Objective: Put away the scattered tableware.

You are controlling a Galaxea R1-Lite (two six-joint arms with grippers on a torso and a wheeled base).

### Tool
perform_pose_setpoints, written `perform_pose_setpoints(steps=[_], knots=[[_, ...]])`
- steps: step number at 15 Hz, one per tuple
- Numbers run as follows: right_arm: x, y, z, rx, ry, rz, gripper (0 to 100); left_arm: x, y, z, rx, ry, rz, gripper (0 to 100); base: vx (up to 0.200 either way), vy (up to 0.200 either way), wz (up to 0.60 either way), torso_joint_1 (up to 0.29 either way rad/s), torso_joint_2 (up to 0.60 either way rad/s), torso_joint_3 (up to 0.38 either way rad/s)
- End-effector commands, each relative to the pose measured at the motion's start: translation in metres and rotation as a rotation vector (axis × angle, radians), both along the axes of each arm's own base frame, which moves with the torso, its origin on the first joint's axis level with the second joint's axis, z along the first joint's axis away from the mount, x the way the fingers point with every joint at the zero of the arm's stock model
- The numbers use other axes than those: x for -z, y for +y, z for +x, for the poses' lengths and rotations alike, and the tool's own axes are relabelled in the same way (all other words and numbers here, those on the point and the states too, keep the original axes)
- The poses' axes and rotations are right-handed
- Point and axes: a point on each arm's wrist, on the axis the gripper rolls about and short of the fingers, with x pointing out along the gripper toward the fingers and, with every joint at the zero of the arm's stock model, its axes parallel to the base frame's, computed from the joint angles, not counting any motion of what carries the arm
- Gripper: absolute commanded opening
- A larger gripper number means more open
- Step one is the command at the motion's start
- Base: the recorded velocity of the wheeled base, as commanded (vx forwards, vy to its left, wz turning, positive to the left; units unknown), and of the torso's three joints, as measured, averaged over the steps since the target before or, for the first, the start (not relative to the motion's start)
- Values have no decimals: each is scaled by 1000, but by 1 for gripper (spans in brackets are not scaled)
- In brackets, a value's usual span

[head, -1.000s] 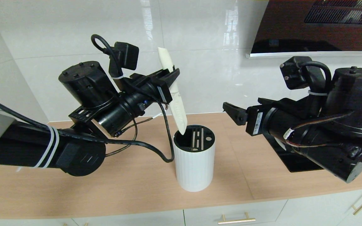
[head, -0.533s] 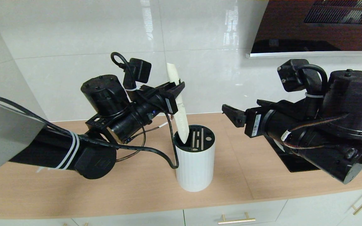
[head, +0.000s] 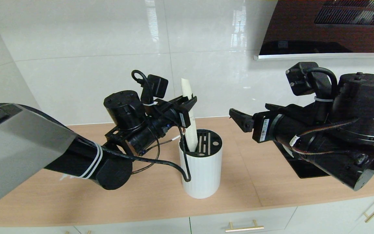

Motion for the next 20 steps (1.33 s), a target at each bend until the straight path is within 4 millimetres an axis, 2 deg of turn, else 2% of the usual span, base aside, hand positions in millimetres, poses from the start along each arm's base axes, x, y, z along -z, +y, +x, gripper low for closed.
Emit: perform_pose_setpoints(steps=[1,9,10,13,15,20], knots=[[1,0,0,0,3,-3,100,12,-5,4,-3,20,8,0,0,0,0,0,0,0],[3,1,0,-4,7,-7,100,38,-8,3,-15,91,44,0,0,0,0,0,0,0],[3,1,0,-4,7,-7,100,38,-7,-1,-14,82,41,0,0,0,0,0,0,0],[4,1,0,-2,10,-10,100,17,-6,-21,11,30,13,0,0,0,0,0,0,0],[3,1,0,-4,8,-8,100,26,-8,-25,20,60,31,0,0,0,0,0,0,0],[4,1,0,-5,10,-10,100,64,-15,-14,20,142,78,0,0,0,0,0,0,0]])
